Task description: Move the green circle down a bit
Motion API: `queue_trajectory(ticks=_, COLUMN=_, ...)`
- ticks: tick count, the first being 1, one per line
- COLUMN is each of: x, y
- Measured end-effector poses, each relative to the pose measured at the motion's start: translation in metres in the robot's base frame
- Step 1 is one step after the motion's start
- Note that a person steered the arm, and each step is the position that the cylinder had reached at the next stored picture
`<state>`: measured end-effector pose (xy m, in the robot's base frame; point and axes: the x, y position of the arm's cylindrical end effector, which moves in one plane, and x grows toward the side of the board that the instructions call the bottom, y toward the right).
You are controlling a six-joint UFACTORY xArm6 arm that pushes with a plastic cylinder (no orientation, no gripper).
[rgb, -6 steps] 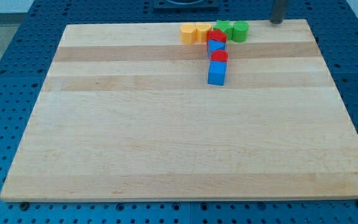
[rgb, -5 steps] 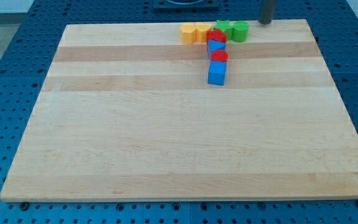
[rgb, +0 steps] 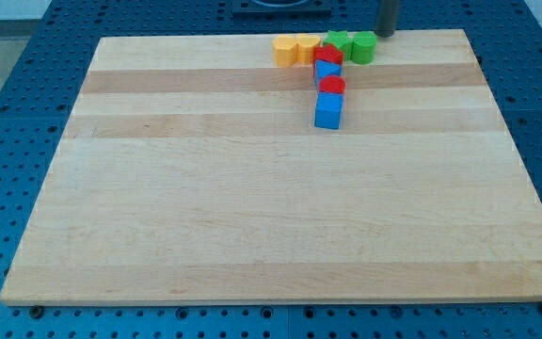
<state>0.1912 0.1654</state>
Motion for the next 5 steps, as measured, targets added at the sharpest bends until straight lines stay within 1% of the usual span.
queue_trajectory(ticks=3, x=0.001, y=-0.022)
queue_trajectory(ticks=5, x=0.001, y=-0.066)
